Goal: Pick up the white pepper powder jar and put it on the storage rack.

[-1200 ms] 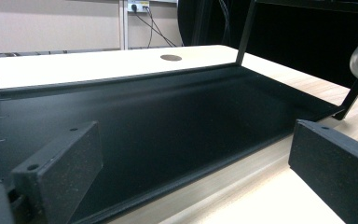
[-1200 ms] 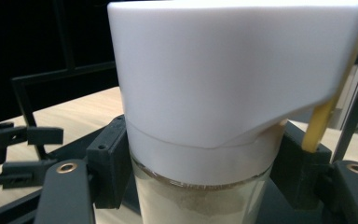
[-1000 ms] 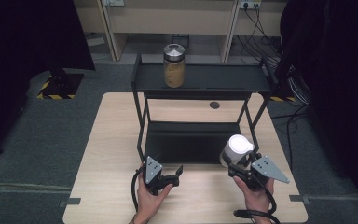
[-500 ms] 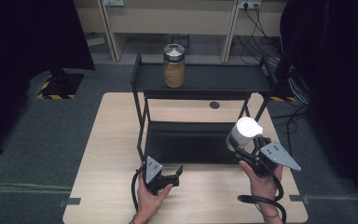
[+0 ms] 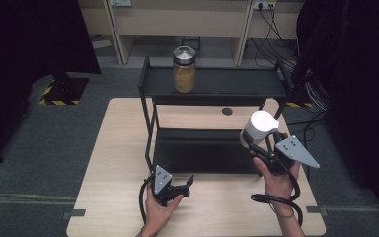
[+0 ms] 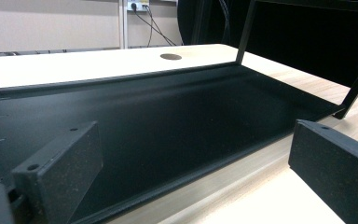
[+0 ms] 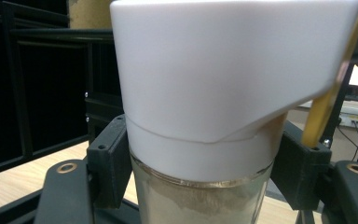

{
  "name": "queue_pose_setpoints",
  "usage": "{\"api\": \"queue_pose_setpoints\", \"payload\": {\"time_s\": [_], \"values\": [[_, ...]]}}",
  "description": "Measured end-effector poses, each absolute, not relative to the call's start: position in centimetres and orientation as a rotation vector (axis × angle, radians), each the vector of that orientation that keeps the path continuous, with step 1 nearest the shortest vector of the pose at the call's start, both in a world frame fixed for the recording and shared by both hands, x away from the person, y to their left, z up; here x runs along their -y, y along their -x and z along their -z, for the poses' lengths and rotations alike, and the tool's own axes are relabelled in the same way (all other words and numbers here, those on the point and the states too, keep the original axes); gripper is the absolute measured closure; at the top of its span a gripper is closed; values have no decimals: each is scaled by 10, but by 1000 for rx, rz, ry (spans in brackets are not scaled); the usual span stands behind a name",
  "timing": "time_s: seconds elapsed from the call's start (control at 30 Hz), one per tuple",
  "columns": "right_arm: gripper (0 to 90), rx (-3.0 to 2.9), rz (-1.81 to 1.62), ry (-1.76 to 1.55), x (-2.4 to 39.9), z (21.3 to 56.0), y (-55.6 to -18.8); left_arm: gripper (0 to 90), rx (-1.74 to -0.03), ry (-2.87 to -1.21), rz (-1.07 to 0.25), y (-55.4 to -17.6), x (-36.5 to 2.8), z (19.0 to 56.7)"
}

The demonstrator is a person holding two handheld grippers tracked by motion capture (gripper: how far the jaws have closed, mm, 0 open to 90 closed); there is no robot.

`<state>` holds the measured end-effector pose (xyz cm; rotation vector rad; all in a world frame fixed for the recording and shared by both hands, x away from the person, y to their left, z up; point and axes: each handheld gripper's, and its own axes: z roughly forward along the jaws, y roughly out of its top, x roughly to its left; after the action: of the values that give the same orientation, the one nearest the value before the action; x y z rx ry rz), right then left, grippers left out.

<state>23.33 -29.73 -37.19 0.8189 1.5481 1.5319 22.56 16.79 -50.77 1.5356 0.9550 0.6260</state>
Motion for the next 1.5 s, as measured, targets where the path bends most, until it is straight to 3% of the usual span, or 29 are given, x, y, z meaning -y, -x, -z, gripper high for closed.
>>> {"api": "queue_pose_setpoints", "payload": {"time_s": [1.5], "values": [[311, -1423, -1566, -703, 280, 297, -257, 23, -948, -1542, -625, -226, -168, 507]]}}
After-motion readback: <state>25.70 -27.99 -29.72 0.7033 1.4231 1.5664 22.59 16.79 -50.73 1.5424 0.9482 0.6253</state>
